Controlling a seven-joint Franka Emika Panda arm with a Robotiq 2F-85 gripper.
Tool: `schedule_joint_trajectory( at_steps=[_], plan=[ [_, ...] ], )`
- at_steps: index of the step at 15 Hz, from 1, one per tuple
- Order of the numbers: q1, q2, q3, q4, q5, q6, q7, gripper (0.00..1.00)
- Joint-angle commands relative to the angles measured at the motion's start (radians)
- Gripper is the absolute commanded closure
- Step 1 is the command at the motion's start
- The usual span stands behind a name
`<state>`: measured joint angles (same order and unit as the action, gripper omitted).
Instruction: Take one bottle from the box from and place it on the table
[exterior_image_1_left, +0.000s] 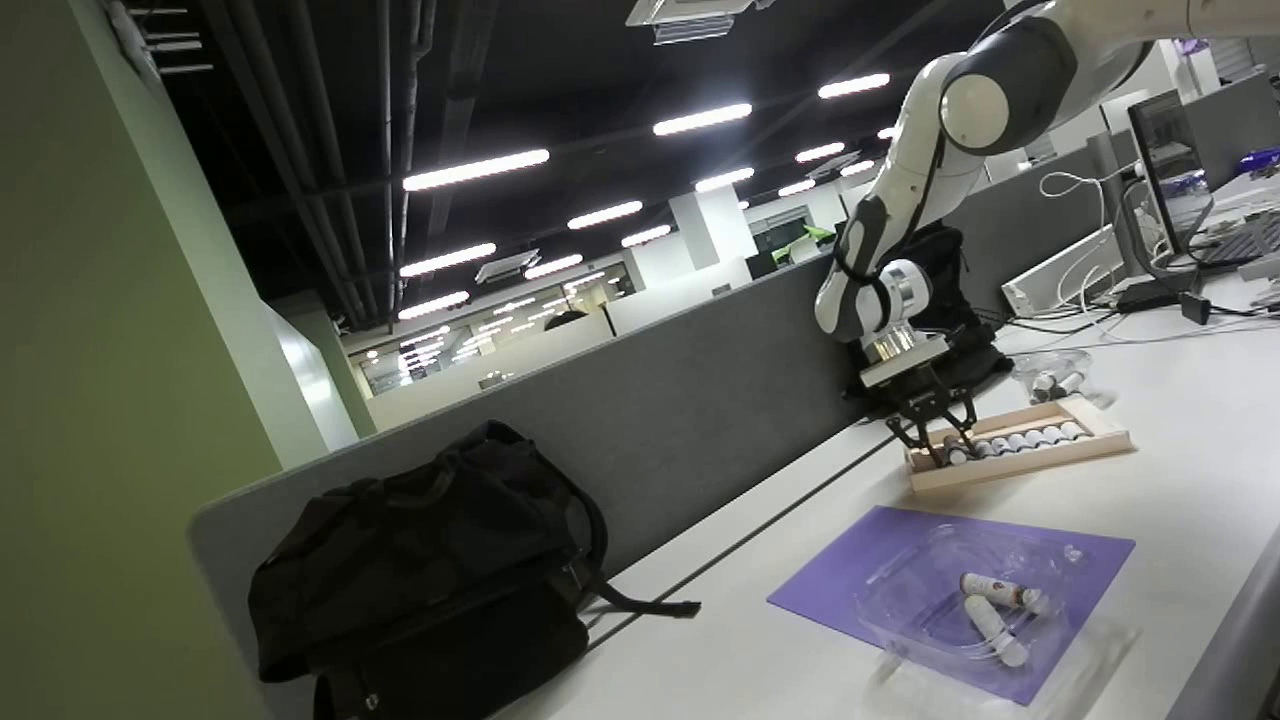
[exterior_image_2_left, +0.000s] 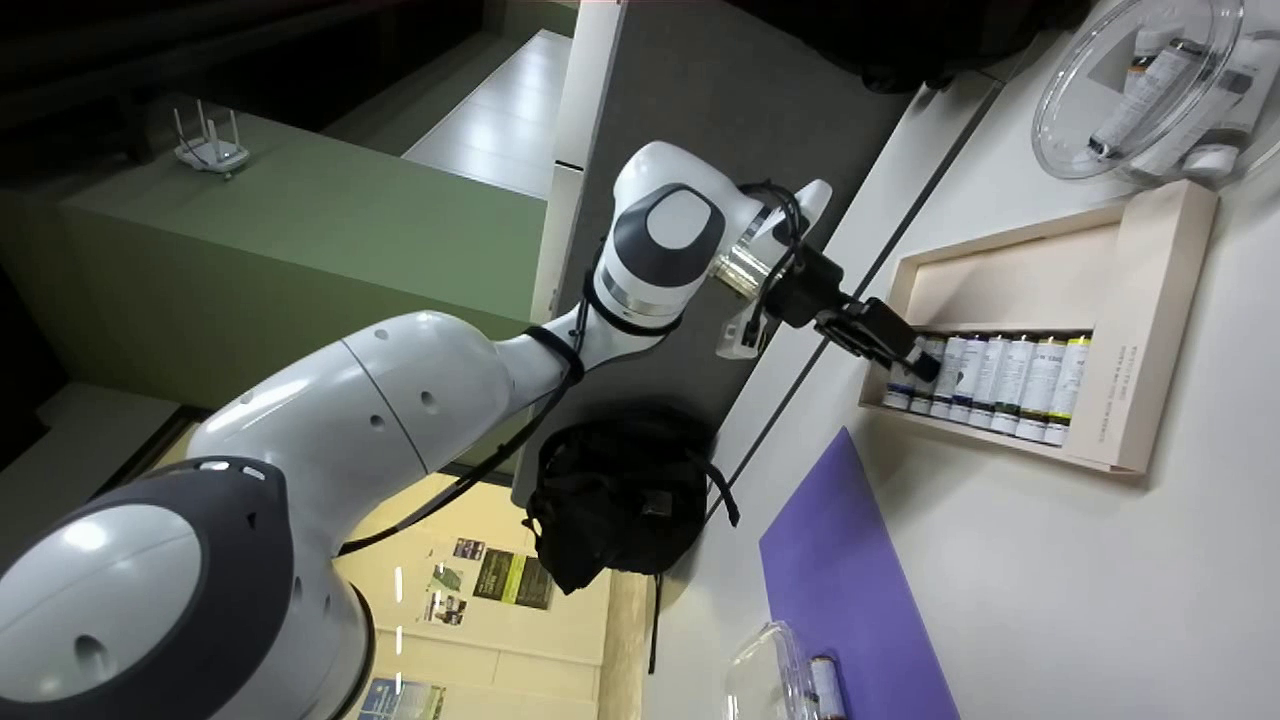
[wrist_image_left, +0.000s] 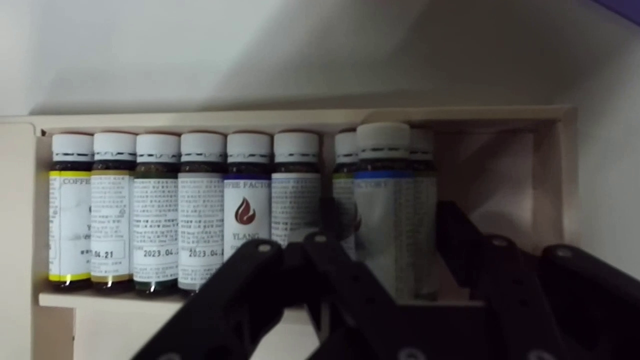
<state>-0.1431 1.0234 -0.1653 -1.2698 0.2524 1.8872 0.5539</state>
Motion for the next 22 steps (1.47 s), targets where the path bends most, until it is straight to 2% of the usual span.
schedule_joint_trajectory(
  at_steps=[1, 5, 15, 20, 21, 22],
  plan=[
    [0.011, 0.025, -0.012, 0.047, -0.028, -0.026, 0.030, 0.73],
    [0.005, 0.012, -0.008, 0.047, -0.030, -0.038, 0.020, 0.73],
    [-0.004, -0.069, -0.008, -0.005, -0.022, 0.015, -0.006, 0.73],
    [-0.010, -0.063, -0.007, 0.011, -0.026, -0.012, -0.013, 0.73],
    [-0.011, -0.056, -0.005, 0.017, -0.025, -0.025, -0.013, 0.41],
    [-0.012, -0.050, -0.004, 0.023, -0.026, -0.040, -0.015, 0.23]
  ],
)
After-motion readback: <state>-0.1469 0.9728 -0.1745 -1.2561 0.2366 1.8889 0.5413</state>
